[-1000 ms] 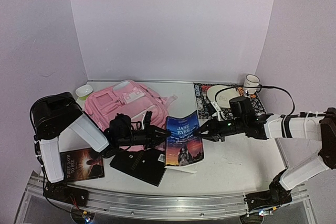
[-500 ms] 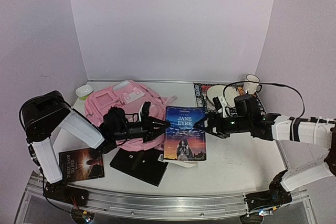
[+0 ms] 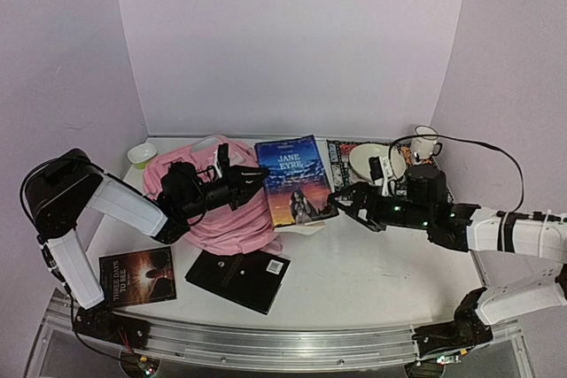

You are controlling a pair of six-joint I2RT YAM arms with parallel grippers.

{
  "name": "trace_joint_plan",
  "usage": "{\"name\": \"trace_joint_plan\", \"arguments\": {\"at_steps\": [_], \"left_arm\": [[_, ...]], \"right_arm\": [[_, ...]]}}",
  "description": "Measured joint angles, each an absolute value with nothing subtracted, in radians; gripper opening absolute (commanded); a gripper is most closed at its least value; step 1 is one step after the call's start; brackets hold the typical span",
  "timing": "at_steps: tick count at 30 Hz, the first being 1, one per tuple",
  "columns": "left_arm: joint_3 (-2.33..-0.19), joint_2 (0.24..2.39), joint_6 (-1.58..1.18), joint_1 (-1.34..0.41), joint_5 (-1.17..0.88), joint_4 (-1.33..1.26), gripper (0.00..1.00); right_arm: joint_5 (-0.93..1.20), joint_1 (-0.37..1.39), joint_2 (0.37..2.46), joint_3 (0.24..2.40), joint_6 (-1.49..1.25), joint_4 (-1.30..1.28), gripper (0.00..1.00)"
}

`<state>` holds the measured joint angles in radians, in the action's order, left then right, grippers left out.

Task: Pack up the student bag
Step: Pass from the left arm to the right

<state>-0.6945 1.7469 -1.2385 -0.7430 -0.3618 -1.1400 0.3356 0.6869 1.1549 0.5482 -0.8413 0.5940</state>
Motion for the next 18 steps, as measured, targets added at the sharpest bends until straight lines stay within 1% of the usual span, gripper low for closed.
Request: {"name": "trace_joint_plan", "arguments": {"at_steps": [9, 18], "left_arm": [[-0.772, 1.7, -1.194, -0.731, -0.229, -1.021, 0.0], [-0.817, 1.684, -1.187, -0.727, -0.153, -0.973, 0.0]], "right_arm": [[0.256, 0.816, 1.26, 0.532, -0.966, 0.852, 0.98], [0.236, 0.857, 1.426, 0.543, -1.051, 1.09, 0.98]]}}
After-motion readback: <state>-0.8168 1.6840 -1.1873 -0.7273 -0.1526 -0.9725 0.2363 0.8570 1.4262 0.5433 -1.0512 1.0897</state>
